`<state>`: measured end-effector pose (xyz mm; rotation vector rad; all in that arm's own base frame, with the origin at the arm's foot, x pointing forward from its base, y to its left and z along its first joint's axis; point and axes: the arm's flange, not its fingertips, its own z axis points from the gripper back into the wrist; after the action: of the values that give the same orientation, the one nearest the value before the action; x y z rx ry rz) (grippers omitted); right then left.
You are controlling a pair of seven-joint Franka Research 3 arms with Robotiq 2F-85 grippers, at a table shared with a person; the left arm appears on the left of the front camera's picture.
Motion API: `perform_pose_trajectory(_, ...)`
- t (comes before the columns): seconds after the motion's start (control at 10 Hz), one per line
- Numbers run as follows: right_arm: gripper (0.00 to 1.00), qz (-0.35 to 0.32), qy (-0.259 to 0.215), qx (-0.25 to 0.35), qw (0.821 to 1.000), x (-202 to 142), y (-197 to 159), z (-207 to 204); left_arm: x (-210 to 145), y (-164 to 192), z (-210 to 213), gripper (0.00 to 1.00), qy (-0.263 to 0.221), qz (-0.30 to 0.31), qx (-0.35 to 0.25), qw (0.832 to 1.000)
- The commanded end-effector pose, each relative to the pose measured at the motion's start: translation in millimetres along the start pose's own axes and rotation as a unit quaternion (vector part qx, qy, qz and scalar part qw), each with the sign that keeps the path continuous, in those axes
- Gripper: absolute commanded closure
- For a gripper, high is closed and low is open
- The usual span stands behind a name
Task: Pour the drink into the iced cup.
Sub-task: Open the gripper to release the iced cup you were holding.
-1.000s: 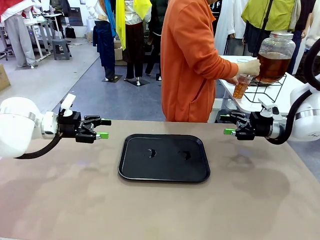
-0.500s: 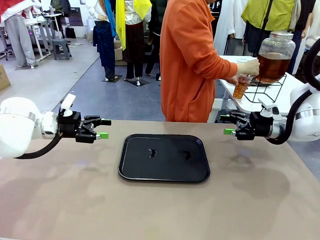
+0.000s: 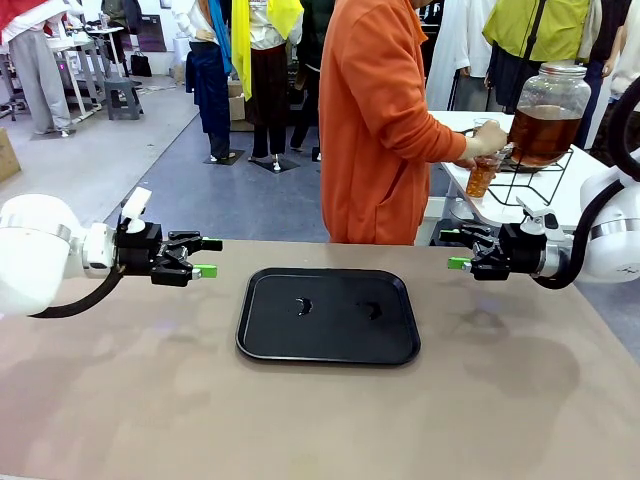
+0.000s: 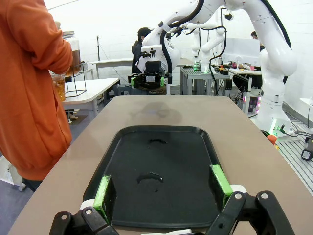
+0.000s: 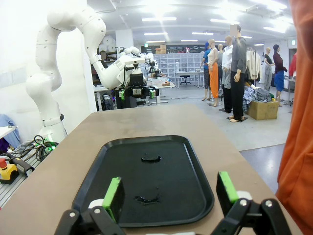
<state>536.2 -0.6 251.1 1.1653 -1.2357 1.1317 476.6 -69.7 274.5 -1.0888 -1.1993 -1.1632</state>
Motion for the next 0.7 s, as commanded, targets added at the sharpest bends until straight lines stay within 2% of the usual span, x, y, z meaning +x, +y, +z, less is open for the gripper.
perform_pose_trajectory(0.0, 0.00, 0.002, -0.002, -0.001, 1.000, 2.7, -0.7, -1.4, 1.2, 1.1, -1.0, 0.00, -0.001, -0.002, -0.001, 1.000)
perform_pose_trajectory(0.6, 0.00, 0.002, -0.002, -0.001, 1.000, 2.7, -0.7, -1.4, 1.2, 1.1, -1.0, 0.00, -0.001, -0.002, -0.001, 1.000)
